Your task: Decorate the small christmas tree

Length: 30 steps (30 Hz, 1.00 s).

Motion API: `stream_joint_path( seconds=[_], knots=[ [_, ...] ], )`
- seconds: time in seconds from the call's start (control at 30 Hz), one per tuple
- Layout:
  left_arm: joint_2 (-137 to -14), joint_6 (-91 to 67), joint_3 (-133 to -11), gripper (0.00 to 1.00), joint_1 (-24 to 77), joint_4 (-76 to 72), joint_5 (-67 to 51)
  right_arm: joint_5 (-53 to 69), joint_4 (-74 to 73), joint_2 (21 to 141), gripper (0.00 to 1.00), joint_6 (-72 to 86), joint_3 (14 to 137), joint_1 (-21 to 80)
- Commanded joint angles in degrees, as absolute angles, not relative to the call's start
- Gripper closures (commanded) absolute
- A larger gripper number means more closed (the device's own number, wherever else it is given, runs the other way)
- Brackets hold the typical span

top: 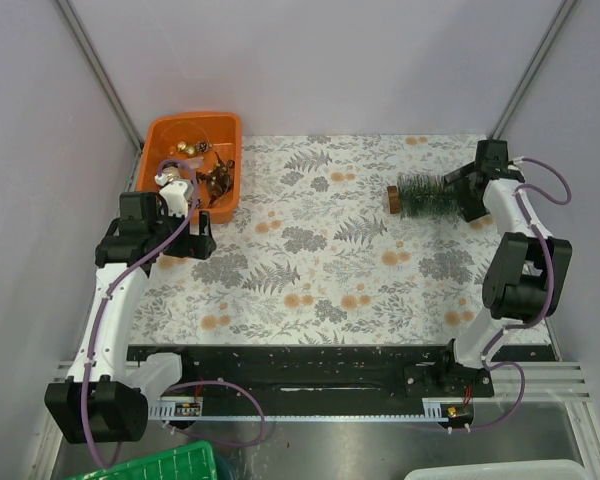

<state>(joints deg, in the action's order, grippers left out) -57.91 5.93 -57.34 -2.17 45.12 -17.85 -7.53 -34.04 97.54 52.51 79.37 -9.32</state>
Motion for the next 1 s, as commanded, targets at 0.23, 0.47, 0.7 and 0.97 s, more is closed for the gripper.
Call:
stream_joint_path(
  seconds=[0.23, 0.47, 0.7, 0.97],
  knots=[
    [-59.76, 7.73, -58.01, 0.01, -2.46, 41.40, -17.93, -10.20, -28.74, 105.82, 0.29, 57.04, 82.71, -10.72],
    [-59.85, 8.00, -56.60, 0.01, -2.46, 40.43, -17.84, -9.67, -25.49, 105.91, 0.66, 57.30, 81.13, -10.90],
    [-59.50, 8.00, -55.99, 0.01, -2.46, 40.43, -17.84, -8.88, -22.77, 104.59, 0.90, 56.78, 79.98, -10.90],
    [-59.41, 7.30, -57.13, 0.01, -2.46, 40.78, -17.93, -6.50, -16.52, 95.99, 1.00, 51.87, 75.06, -7.13]
  ],
)
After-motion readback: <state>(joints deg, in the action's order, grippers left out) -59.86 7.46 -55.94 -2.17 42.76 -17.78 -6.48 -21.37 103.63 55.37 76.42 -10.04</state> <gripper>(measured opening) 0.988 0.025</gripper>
